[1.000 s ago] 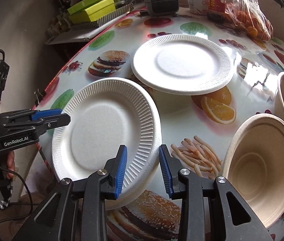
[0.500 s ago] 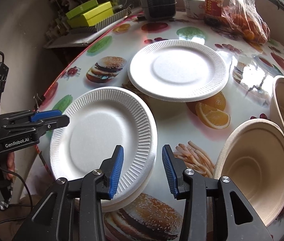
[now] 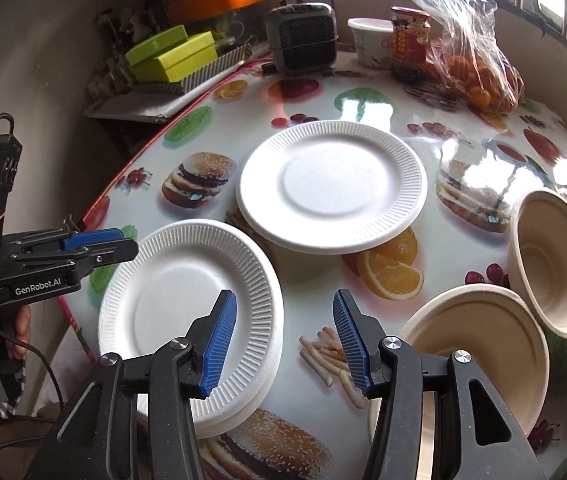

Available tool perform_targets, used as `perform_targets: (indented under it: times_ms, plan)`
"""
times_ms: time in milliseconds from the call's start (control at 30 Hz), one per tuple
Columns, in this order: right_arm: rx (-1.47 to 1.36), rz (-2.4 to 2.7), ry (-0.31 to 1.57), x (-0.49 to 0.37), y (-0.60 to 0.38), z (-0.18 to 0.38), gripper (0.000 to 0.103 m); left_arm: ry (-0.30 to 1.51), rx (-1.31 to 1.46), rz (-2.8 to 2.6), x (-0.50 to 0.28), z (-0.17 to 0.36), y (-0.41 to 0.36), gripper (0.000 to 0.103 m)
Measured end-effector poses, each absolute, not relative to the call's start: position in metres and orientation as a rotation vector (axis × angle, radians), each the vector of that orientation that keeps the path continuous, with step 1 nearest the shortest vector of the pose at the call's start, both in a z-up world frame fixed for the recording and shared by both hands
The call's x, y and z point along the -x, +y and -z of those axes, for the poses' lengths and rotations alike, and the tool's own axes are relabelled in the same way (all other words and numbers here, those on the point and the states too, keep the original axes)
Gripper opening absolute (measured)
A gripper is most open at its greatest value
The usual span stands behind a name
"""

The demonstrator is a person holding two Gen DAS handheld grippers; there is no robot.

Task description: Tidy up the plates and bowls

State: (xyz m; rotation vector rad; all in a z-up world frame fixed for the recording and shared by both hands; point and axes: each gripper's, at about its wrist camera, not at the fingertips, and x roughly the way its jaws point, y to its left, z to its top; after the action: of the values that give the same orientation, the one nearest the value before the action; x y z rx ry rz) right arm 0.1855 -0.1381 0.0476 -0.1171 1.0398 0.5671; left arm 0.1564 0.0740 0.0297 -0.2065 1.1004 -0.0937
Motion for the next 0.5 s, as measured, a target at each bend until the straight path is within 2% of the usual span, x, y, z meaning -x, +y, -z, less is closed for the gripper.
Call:
perform_targets:
  times_ms: [500]
  plan:
    - [0.079, -0.486, 1.006, -0.247, -0.162, -0.058, 0.052, 1.076, 0.214, 0.137, -0.212, -0.04, 0.061, 0.036]
